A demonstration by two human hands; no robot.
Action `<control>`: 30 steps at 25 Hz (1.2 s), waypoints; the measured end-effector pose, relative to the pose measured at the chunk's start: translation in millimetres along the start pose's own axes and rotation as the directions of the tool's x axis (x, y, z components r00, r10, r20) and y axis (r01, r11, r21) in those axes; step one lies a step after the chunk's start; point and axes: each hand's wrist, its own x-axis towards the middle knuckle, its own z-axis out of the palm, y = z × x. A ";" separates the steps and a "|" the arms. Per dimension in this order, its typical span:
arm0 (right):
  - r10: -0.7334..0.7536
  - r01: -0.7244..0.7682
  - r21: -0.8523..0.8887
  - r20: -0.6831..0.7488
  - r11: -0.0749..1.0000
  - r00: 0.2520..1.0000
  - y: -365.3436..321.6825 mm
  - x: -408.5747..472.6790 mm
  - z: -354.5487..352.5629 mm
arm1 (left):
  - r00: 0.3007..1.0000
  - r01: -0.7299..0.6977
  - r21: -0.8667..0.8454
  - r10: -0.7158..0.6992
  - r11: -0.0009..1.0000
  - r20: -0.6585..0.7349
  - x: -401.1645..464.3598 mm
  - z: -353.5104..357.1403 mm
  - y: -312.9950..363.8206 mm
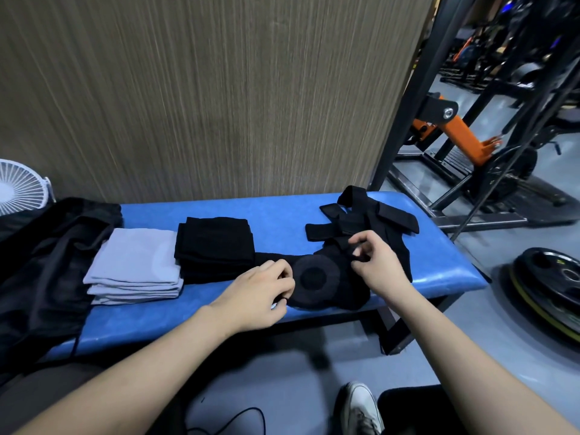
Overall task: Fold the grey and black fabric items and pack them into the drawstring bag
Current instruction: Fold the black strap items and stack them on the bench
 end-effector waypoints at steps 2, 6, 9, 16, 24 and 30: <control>-0.069 0.070 -0.108 0.013 0.992 0.998 -1.0 3.2 -7.8 | 1.000 -0.013 -0.024 0.014 1.000 0.028 -2.1 -0.2 0.5; -0.100 0.097 -0.320 0.006 0.942 0.995 6.0 15.9 -5.2 | 1.000 0.009 -0.031 -0.008 0.999 0.019 -3.0 5.4 0.9; -0.095 0.077 -0.402 -0.027 0.912 0.995 10.1 18.6 0.0 | 0.999 0.045 -0.010 -0.045 0.999 -0.012 -0.2 10.4 1.9; 0.005 0.012 -0.132 0.130 0.991 0.991 11.6 -4.6 -16.7 | 0.996 0.075 0.027 -0.073 0.997 -0.054 8.2 18.7 5.6; 0.095 -0.101 0.057 0.102 0.993 0.990 21.0 -11.0 -34.2 | 0.990 0.134 0.115 -0.129 0.984 -0.047 5.7 20.3 3.2; 0.145 -0.145 0.005 0.013 0.989 0.989 27.6 -3.7 -48.9 | 0.984 0.177 -0.010 -0.177 0.984 -0.022 -0.1 18.2 5.6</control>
